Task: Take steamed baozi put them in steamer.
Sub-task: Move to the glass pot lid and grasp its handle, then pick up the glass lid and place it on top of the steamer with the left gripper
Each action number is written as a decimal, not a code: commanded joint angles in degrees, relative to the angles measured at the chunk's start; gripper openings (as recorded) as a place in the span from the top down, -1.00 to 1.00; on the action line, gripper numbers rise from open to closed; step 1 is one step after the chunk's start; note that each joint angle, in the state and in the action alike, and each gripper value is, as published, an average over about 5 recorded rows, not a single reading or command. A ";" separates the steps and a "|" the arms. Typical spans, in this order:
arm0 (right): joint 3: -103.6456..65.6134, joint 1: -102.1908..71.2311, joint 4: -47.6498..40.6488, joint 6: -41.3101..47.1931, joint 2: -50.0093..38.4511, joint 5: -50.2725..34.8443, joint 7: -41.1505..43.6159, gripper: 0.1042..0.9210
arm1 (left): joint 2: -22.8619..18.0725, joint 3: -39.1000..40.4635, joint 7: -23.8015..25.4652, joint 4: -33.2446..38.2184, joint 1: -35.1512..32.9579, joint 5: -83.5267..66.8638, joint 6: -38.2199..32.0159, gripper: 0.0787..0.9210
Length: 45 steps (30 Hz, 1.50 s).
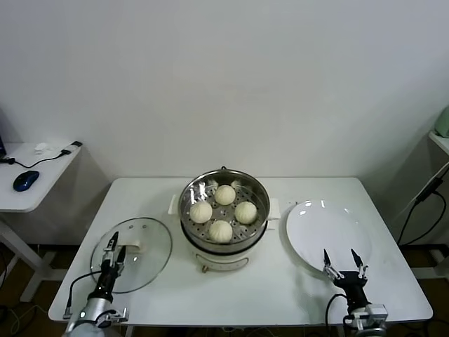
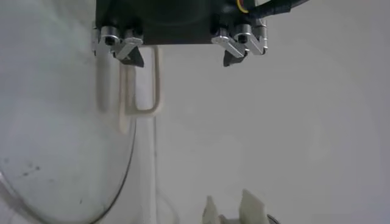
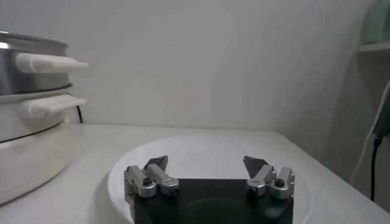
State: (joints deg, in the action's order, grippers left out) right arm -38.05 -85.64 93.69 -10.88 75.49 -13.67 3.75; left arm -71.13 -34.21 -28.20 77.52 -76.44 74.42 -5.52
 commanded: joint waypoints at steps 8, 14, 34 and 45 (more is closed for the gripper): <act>-0.04 -0.16 -0.48 -0.42 0.86 1.92 0.25 -0.76 | -0.03 0.51 0.53 -3.26 2.58 1.70 0.61 -0.43; 0.13 -0.05 -0.76 -0.59 1.07 2.16 0.35 -0.76 | -0.76 0.71 1.52 -2.83 1.88 1.19 1.28 -0.02; -0.58 -0.24 0.34 -0.88 1.46 2.52 -0.17 -0.76 | -2.93 -1.97 8.70 8.59 -0.19 -6.61 4.17 0.87; -1.79 0.13 1.04 0.56 1.05 5.47 -3.39 -0.76 | 5.40 -7.02 30.21 39.19 -8.64 -20.05 17.35 0.87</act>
State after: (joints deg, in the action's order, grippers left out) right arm -39.47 -85.58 94.44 -10.85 76.60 -9.85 2.05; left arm -69.62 -38.67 -9.80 98.63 -80.71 62.23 4.97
